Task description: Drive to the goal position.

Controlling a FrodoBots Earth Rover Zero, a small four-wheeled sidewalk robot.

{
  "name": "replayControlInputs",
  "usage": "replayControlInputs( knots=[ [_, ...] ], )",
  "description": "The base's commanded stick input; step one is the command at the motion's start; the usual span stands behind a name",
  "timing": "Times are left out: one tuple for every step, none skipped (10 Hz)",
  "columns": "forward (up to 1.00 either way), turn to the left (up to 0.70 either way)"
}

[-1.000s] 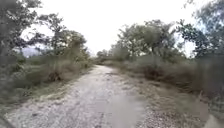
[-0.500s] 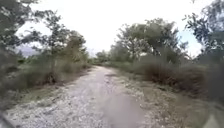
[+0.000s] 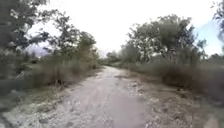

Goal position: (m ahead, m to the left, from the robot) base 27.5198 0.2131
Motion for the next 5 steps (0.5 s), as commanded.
replayControlInputs(
  knots=[
    [0.5,0.0],
    [0.5,0.0],
    [0.5,0.0],
    [0.5,0.0],
    [0.5,0.0]
  ],
)
